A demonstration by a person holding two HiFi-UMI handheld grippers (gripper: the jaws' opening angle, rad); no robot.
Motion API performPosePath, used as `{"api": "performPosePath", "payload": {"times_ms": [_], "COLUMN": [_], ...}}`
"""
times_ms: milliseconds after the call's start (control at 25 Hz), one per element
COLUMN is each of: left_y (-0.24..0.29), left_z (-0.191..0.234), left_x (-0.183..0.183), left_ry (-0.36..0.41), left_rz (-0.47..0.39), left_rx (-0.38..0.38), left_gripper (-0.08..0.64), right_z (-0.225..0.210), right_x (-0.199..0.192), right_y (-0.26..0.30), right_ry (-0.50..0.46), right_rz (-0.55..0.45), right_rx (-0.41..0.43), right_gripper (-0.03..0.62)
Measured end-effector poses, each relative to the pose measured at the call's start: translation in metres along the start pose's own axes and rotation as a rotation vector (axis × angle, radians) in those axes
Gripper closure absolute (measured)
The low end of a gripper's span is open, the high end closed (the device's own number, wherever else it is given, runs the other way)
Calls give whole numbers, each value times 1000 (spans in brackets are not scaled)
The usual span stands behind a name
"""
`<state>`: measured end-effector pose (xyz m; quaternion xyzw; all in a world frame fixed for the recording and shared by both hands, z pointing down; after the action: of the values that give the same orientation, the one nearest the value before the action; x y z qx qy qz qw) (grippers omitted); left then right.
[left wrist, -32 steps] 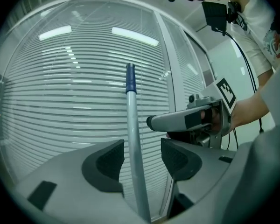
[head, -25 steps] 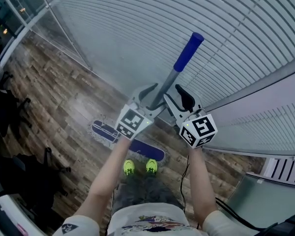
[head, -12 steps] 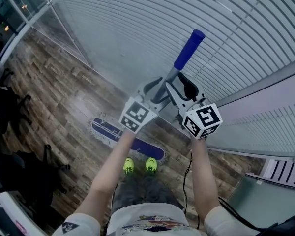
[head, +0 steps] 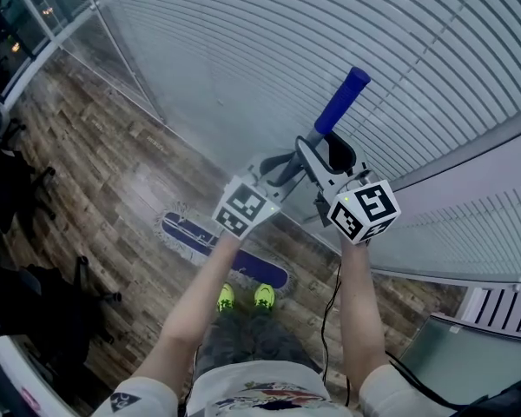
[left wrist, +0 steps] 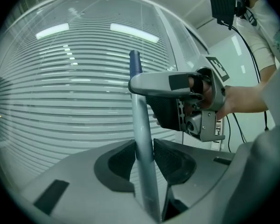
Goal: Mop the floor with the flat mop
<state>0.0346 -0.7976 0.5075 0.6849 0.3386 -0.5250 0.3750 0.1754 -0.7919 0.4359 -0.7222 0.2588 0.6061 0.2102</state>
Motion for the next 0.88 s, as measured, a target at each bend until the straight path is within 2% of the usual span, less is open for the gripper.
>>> {"api": "performPosePath", "payload": {"times_ms": [400,520,640,720,880], "left_y": [-11,-20,-33,-43,-51], "left_z": [-15,-23,-32,-39,-44], "left_x": [0,-2,-12,-18,-2], "left_ry": [-44,-65,-75,-69,-59], "left_rz": [-35,-52,-66,-66,-57], "left_rx": [17,30,17,4,-16], "left_gripper": [440,442,442,442,442], "right_z": [-2,7,25,38,44], "right_x": [14,20,20,19,45], "right_y": [-5,-9,-13,-15,-19], "right_ry": [4,-16,9,-7,-20], "right_rz": [-15,-22,-78,-83,-69], "right_rx": [30,56,69,65,71], "right_gripper": [402,402,402,402,405]}}
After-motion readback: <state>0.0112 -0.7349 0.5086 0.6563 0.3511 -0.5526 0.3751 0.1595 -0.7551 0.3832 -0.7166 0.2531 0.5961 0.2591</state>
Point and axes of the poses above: the fingertips, and each gripper's own axes: y forward along the fingers, z to its left, x out of its top, the point moved 10 cm from there along -y, backward along the fingers, and after that the axes turned 7 degrees about y, right-handed, at the moved point
